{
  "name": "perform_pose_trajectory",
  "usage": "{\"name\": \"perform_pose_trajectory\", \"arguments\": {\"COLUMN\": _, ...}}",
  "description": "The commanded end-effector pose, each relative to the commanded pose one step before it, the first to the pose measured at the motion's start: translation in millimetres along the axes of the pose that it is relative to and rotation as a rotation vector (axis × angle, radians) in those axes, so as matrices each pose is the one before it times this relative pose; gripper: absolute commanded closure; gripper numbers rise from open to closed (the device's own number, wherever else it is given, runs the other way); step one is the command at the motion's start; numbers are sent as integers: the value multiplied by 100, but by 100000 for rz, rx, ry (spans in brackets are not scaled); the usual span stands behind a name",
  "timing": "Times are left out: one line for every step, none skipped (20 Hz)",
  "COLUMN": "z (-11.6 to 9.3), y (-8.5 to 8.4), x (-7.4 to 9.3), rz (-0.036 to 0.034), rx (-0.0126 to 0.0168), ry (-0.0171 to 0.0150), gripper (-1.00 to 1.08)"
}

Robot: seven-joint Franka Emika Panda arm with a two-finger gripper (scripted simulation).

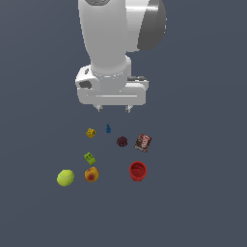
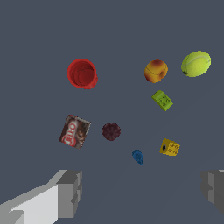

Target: Pick up a designated object from a clutter of objects.

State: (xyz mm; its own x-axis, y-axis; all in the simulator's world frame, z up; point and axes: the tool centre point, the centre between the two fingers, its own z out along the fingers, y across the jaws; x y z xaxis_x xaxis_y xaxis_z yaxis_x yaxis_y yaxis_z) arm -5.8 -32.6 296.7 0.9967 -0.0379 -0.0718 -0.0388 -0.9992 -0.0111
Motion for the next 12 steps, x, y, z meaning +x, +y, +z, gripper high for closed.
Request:
{"name": "perform_pose_trajectory", "arguments": {"z": 23, "y": 15, "x": 20, "rz": -143, "rx": 1, "ry": 20, "gripper": -92}}
{"name": "perform_pose_trajectory", "arguments": {"z": 60, "y": 39, "x": 41, "rz": -229, "rx": 7, "ry": 10, "gripper": -92}}
{"name": "perform_pose_trajectory", "arguments": {"z": 86, "y": 57, "x": 61, "rz": -327, "rx": 4, "ry": 24, "gripper": -92}}
{"name": "perform_pose_trajectory", "arguments": {"z": 110, "y": 69, "x": 79, "rz": -430, "rx": 2, "ry": 38, "gripper": -92}}
{"name": "perform_pose_trajectory", "arguments": {"z": 135, "y": 86, "x": 98, "rz": -523, "rx": -1, "ry": 51, "gripper": -92}}
{"name": "perform_pose_trajectory", "arguments": {"z": 161, "y": 102, "x": 115, "rz": -622, "rx": -3, "ry": 63, "gripper": -92}}
{"name": "perform_pose_trajectory", "arguments": {"z": 184, "y": 118, "x": 129, "rz": -707, "rx": -4, "ry": 73, "gripper": -92}}
{"name": "perform_pose_trajectory", "arguments": {"z": 205, "y": 133, "x": 141, "rz": -783, "rx": -5, "ry": 80, "gripper": -92}}
{"name": "perform_pose_trajectory", "arguments": {"z": 229, "y": 149, "x": 153, "rz": -875, "rx": -5, "ry": 86, "gripper": -92}}
{"name": "perform_pose_trajectory", "arguments": {"z": 252, "y": 166, "x": 163, "rz": -952, "rx": -6, "ry": 92, "gripper": -92}}
{"name": "perform_pose_trajectory", "arguments": {"z": 274, "y": 182, "x": 172, "rz": -1029, "rx": -7, "ry": 98, "gripper": -92}}
{"name": "perform_pose_trajectory", "arguments": {"z": 302, "y": 203, "x": 184, "rz": -1129, "rx": -10, "ry": 109, "gripper": -92}}
